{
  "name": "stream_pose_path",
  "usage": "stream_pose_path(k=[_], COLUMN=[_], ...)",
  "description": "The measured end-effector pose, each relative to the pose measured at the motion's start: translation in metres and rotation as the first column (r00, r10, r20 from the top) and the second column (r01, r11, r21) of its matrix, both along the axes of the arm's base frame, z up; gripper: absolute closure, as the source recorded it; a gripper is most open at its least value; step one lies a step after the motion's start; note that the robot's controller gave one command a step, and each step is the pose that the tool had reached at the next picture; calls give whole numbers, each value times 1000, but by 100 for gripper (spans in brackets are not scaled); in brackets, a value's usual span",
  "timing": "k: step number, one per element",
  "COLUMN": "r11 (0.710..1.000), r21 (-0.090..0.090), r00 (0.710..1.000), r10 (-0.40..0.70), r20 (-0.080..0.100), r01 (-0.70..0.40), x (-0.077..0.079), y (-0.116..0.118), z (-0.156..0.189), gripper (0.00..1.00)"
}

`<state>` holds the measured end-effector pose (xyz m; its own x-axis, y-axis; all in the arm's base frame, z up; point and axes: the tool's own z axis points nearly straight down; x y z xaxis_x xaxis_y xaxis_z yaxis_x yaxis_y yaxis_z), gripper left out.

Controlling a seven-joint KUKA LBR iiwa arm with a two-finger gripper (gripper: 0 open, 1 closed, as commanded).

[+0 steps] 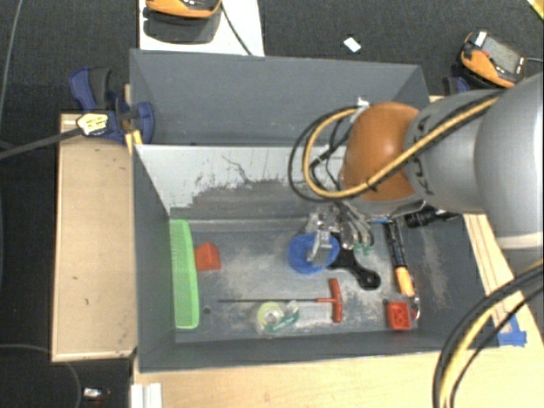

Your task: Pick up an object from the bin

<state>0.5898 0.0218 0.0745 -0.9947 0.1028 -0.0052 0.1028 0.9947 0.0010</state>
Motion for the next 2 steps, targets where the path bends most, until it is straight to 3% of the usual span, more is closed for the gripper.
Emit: stream_pose_path(k=[1, 2], r11=[1000, 1000], r21=[0, -2], r00=[1000, 1000], r10=[1, 2], r20=[0, -3], r01=[-1, -2], x=[0, -2], y=[0, -1], z=[0, 35], gripper=[100, 100])
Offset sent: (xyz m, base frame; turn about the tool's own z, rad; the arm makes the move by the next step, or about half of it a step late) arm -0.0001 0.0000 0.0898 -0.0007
